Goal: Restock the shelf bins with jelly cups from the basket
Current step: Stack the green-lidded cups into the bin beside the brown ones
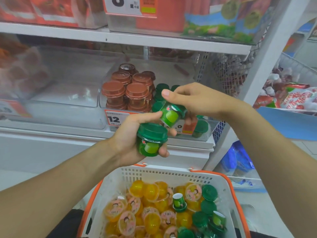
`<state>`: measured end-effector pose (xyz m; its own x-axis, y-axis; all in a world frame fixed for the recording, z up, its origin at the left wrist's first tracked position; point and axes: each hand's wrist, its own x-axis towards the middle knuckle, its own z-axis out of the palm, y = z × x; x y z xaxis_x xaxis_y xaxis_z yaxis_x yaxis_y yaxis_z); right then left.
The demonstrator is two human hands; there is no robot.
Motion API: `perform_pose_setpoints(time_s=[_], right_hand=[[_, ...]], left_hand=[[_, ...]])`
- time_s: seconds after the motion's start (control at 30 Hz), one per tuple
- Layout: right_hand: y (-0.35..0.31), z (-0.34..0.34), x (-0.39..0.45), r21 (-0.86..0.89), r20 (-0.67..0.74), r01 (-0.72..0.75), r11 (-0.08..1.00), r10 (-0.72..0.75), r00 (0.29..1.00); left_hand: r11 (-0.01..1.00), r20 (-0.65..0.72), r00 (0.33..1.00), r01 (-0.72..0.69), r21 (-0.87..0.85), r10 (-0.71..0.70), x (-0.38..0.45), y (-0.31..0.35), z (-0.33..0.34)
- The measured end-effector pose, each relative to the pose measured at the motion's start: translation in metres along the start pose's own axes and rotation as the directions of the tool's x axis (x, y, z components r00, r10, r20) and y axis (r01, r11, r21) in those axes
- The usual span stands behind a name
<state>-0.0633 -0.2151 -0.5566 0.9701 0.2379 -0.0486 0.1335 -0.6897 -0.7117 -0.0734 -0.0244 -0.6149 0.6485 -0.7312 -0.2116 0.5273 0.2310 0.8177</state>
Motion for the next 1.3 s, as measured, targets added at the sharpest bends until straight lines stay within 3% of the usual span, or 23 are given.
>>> perform_pose_setpoints(time_s=[0.17, 0.3, 0.47, 0.57, 0.63, 0.7, 0.83, 1.07, 1.3], right_hand=[[0.004, -0.014, -0.004, 0.186, 0.111, 0.014, 0.982, -0.035, 0.993], [0.006, -0.02, -0.005, 0.232, 0.084, 0.021, 0.973, -0.042, 0.996], [0.018, -0.026, 0.003, 0.082, -0.175, -0.07, 0.994, 0.084, 0.981], [0.033, -0.032, 0.014, -0.187, -0.348, -0.192, 0.963, 0.118, 0.93], [0.037, -0.036, 0.026, -0.37, -0.416, -0.319, 0.873, 0.152, 0.897], [0.034, -0.04, 0.041, -0.447, -0.437, -0.439, 0.78, 0.237, 0.867], [0.04, -0.041, 0.076, -0.659, -0.379, -0.486, 0.574, 0.306, 0.874], [0.079, -0.024, 0.12, -0.695, -0.318, -0.562, 0.448, 0.51, 0.799], [0.076, -0.024, 0.122, -0.537, -0.345, -0.674, 0.508, 0.597, 0.725]], left_hand=[[0.999, -0.012, 0.999, -0.034, 0.014, 0.034, 0.002, 0.002, 0.0], [0.999, -0.022, 0.999, -0.043, 0.018, 0.044, 0.005, 0.003, 0.003], [0.998, -0.14, 0.99, 0.022, -0.066, -0.031, 0.008, -0.001, 0.004], [0.997, -0.226, 0.973, 0.04, -0.06, -0.053, 0.008, -0.008, 0.001], [0.996, -0.259, 0.964, 0.042, -0.082, -0.062, 0.008, -0.011, 0.0], [0.993, -0.273, 0.959, 0.051, -0.107, -0.079, 0.01, -0.013, 0.0], [0.991, -0.269, 0.958, 0.073, -0.115, -0.102, 0.014, -0.016, 0.001], [0.99, -0.236, 0.963, 0.113, -0.088, -0.131, 0.016, -0.016, -0.001], [0.986, -0.213, 0.963, 0.153, -0.064, -0.164, 0.016, -0.018, 0.0]])
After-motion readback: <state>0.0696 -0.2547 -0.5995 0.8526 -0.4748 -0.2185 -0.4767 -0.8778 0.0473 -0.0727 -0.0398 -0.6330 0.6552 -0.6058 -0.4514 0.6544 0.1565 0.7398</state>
